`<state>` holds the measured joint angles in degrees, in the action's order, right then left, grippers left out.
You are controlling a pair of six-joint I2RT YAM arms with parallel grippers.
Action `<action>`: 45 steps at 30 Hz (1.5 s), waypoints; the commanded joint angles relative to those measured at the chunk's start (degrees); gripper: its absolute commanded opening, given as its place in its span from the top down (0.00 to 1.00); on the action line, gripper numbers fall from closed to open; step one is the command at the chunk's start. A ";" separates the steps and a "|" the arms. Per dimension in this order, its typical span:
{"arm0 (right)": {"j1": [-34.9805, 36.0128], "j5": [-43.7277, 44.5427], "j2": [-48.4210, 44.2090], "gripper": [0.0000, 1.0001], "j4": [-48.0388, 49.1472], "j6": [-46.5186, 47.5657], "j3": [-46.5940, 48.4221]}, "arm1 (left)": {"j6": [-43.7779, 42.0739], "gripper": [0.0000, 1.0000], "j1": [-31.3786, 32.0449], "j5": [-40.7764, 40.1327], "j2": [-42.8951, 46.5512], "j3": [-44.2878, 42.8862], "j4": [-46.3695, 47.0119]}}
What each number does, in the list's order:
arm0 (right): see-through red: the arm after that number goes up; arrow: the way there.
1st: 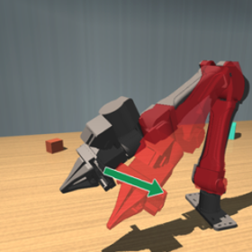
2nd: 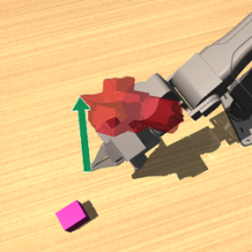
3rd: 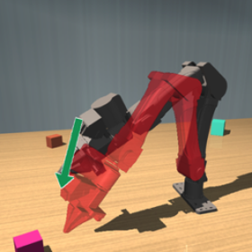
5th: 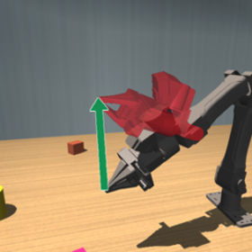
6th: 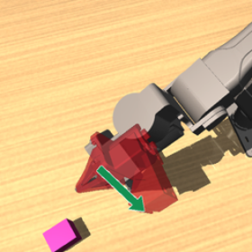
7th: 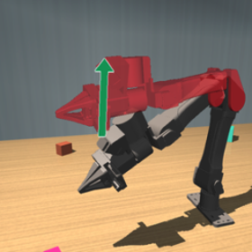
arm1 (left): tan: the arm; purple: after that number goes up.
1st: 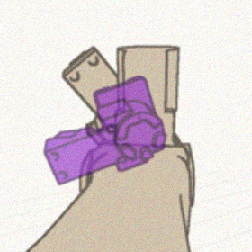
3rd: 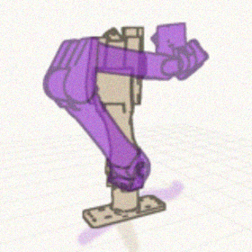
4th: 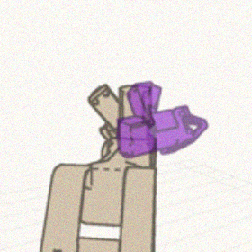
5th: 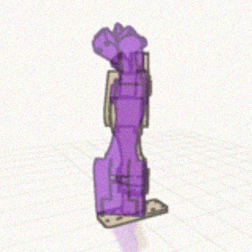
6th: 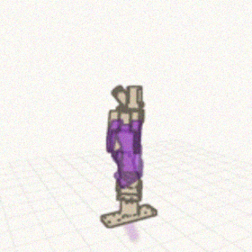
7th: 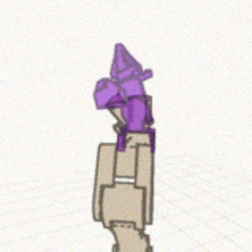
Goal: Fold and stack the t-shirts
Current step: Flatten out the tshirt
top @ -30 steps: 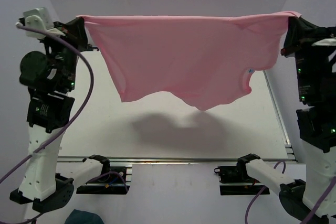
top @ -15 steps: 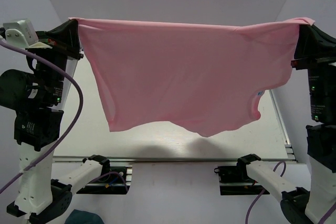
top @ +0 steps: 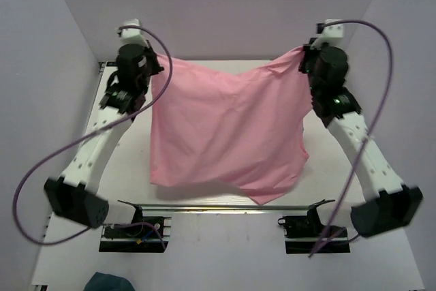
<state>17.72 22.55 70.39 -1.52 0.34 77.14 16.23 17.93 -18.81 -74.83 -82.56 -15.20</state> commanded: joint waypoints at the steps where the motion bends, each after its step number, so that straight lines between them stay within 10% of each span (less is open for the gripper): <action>1: -1.01 2.33 8.32 1.00 4.15 -4.81 -0.42 | 3.02 1.00 -0.79 -3.69 -10.72 0.83 0.95; 19: -7.87 -17.01 63.64 0.90 -0.18 -4.99 40.27 | -2.52 0.98 -7.91 14.32 -69.47 -42.04 8.53; 22: -8.83 -17.97 66.28 0.55 5.82 -7.54 41.06 | -1.20 0.33 -8.62 16.87 -73.35 -48.65 9.04; 23: -9.36 -19.54 67.32 0.28 7.04 -8.59 42.55 | -1.20 0.06 -8.62 16.87 -73.36 -48.66 10.01; 24: -9.45 -20.34 67.68 0.10 7.49 -8.60 43.35 | -0.68 0.00 -9.14 16.87 -72.83 -47.79 12.37; 38: -10.42 -23.25 49.07 0.10 -9.27 -9.38 32.02 | -1.81 0.00 -9.14 16.96 -49.90 -33.11 0.37; 45: -9.45 -23.86 31.16 0.10 -10.80 -13.60 1.86 | 4.23 0.00 -7.30 18.73 -37.61 -14.78 -15.98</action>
<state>7.90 -0.32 107.35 -10.22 -10.66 89.43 16.43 10.00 -1.65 -117.01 -104.64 -19.27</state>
